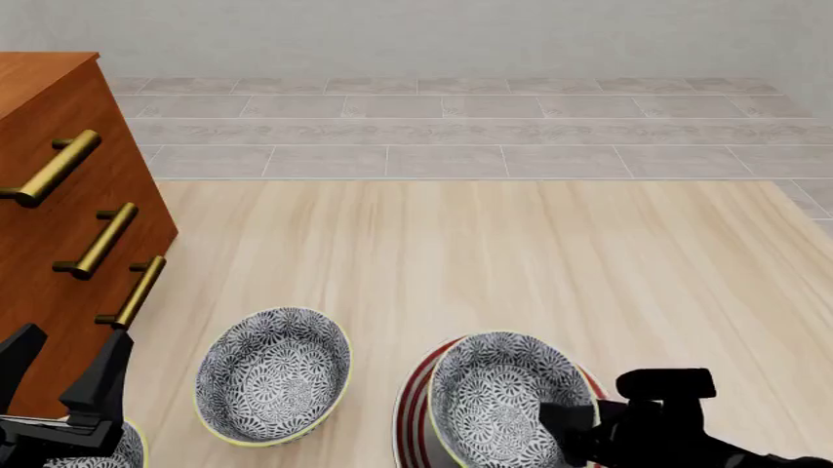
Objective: Pick up the bowl and put it in the front on the plate.
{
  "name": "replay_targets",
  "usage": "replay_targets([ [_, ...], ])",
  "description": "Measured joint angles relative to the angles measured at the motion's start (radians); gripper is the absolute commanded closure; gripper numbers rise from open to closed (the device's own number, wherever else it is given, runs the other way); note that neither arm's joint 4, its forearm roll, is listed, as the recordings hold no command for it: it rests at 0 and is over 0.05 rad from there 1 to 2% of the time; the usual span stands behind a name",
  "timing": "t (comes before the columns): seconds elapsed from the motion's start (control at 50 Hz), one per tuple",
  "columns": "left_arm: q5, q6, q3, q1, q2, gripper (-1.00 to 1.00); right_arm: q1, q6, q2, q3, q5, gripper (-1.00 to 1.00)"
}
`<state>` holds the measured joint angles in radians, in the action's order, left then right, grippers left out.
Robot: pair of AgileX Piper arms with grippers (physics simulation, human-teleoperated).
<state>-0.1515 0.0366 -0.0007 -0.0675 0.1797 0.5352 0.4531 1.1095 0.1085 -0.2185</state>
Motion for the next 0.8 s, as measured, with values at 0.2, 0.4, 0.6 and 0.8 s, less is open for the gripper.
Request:
replay_targets([
  [0.2,0.001,0.000,0.000,0.000,-0.002,-1.00,0.006,-0.006,-0.102,0.024,0.110,-1.00],
  [0.4,0.002,0.000,0.000,-0.001,-0.004,-1.00,0.016,-0.023,-0.229,0.087,0.270,-1.00],
  [0.6,0.006,0.001,0.000,-0.002,-0.009,-1.00,0.013,-0.050,-0.323,0.167,0.408,-1.00],
  [0.8,0.010,0.002,0.000,-0.003,-0.014,-1.00,0.005,-0.077,-0.378,0.240,0.510,-1.00],
])
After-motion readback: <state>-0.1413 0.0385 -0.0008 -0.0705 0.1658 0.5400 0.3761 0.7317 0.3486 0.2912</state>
